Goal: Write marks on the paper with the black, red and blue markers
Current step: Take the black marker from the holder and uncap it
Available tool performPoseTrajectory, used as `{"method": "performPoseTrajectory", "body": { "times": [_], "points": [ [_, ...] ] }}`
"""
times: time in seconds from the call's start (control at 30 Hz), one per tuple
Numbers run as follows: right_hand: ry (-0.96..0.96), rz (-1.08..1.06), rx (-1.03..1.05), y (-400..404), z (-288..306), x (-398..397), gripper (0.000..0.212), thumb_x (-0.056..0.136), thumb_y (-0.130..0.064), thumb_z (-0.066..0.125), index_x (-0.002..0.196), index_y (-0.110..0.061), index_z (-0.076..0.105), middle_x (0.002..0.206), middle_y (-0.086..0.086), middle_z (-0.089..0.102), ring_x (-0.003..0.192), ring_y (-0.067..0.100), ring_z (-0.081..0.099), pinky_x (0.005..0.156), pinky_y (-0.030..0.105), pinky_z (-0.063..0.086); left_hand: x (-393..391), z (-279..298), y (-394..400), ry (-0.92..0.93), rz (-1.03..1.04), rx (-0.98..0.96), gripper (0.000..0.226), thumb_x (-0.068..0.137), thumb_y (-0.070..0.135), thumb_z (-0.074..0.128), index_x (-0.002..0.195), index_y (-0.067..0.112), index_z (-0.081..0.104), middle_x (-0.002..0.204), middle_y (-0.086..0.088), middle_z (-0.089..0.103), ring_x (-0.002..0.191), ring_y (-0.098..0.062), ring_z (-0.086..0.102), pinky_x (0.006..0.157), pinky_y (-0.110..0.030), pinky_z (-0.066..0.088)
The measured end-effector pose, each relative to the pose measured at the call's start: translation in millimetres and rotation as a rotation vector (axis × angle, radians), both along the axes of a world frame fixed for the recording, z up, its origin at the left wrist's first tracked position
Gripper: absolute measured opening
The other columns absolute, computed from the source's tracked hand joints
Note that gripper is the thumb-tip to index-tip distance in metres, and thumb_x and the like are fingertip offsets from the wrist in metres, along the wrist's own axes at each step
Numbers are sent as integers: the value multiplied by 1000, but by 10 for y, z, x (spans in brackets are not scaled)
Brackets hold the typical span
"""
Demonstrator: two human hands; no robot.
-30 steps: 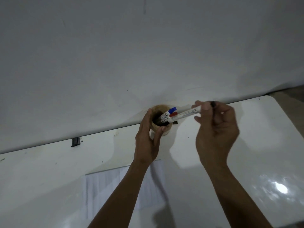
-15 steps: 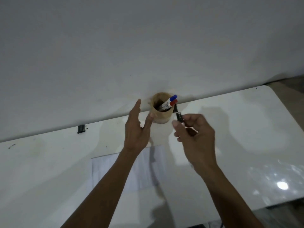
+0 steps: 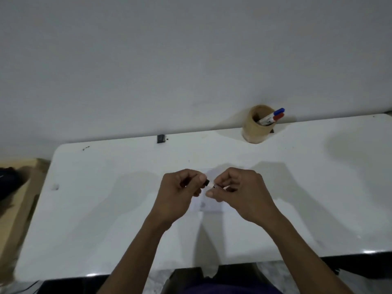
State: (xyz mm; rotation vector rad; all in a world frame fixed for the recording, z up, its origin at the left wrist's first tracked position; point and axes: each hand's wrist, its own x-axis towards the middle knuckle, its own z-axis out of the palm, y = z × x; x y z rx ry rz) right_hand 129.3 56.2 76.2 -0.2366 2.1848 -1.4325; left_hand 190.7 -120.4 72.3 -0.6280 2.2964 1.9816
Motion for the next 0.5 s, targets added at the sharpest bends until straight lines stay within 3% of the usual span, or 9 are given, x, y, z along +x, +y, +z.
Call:
{"method": "performPoseTrajectory", "body": {
  "times": [0.1, 0.17, 0.27, 0.37, 0.5],
  "points": [
    [-37, 5, 11, -19, 47, 130, 21, 69, -16, 94, 80, -14, 77, 72, 5, 78, 63, 25, 75, 55, 27, 53, 303, -67, -240, -29, 135, 117, 16, 93, 17, 66, 85, 8, 76, 73, -2, 72, 63, -15, 61, 69, -26, 55],
    [-89, -100, -126, -62, 85, 238, 19, 71, -7, 91, 83, -6, 77, 72, 9, 79, 66, 28, 75, 62, 35, 58, 488, -101, -379, -31, 151, 157, 14, 93, 15, 66, 87, 6, 75, 74, -5, 70, 64, -16, 59, 71, -28, 53],
    [-207, -365, -389, -255, 91, 435, 21, 74, 2, 84, 91, 0, 71, 75, 12, 78, 65, 24, 74, 63, 29, 61, 706, -97, -471, -5, 120, 115, 8, 92, 12, 67, 90, 9, 75, 72, -4, 67, 62, -14, 57, 65, -23, 50],
    [-373, -544, -571, -534, 46, 663, 19, 74, -6, 84, 88, -5, 72, 72, 8, 73, 64, 20, 69, 62, 25, 59, 852, -90, -504, 31, 129, 8, 7, 86, 14, 74, 92, 16, 77, 65, 0, 68, 59, -11, 57, 55, -17, 44],
    [-396, -415, -487, -782, -34, 907, 33, 76, -28, 79, 95, -1, 75, 86, 17, 77, 75, 22, 74, 70, 28, 61, 972, -111, -584, 46, 88, -56, 6, 87, 16, 73, 90, 16, 78, 59, 7, 69, 57, -8, 60, 58, -14, 46]
  ]
}}
